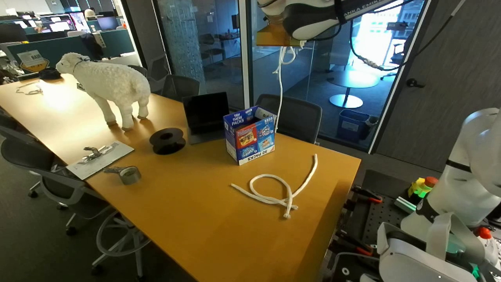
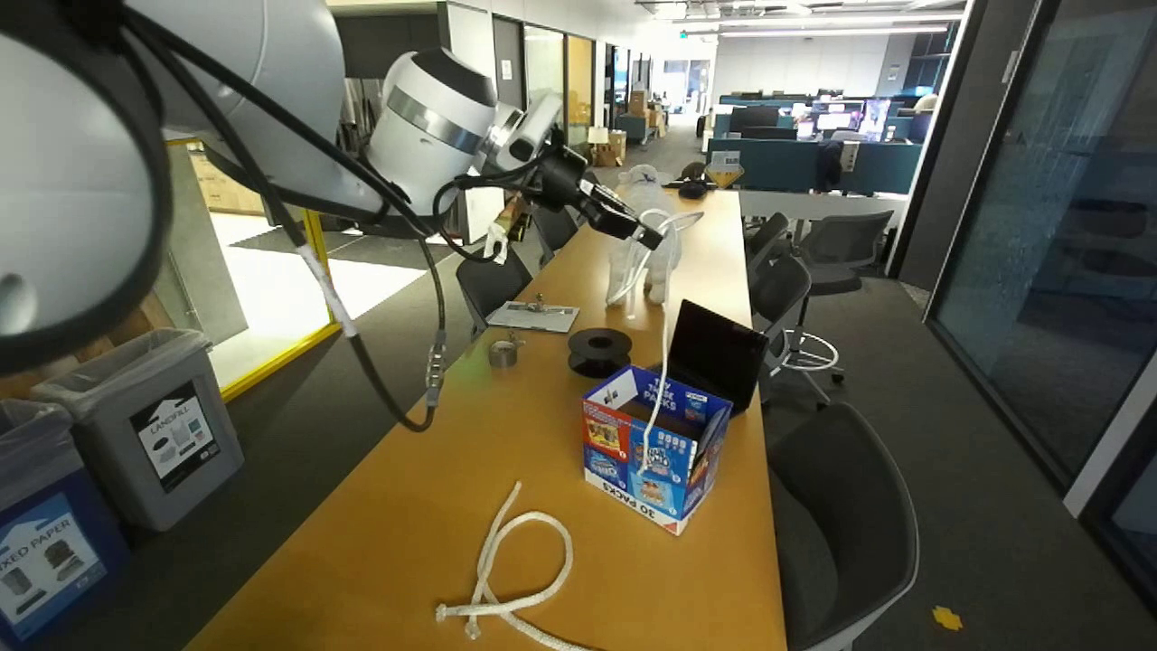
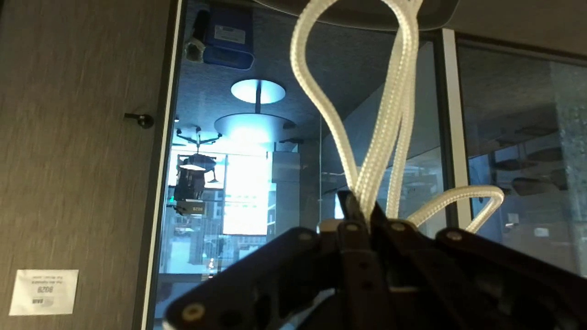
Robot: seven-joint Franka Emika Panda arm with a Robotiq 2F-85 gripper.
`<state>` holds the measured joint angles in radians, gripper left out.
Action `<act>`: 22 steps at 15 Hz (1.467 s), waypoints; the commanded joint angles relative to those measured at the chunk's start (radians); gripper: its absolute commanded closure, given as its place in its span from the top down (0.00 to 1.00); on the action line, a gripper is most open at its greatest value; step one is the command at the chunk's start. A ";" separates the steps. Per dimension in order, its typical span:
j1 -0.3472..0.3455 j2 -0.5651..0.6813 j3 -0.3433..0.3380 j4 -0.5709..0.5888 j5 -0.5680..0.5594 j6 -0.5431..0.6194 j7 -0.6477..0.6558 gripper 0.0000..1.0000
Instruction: Put the ropes in the box one at a time
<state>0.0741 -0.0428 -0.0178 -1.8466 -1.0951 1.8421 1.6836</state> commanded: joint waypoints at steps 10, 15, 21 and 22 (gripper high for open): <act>-0.028 0.320 -0.003 0.455 0.107 -0.025 0.130 0.01; -0.028 0.411 -0.012 0.689 0.125 -0.071 0.108 0.01; -0.025 0.531 -0.004 0.881 0.191 -0.084 0.100 0.01; -0.024 0.551 -0.003 0.901 0.199 -0.086 0.098 0.01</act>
<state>0.0470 0.4067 -0.0266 -1.0890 -0.9249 1.7883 1.8014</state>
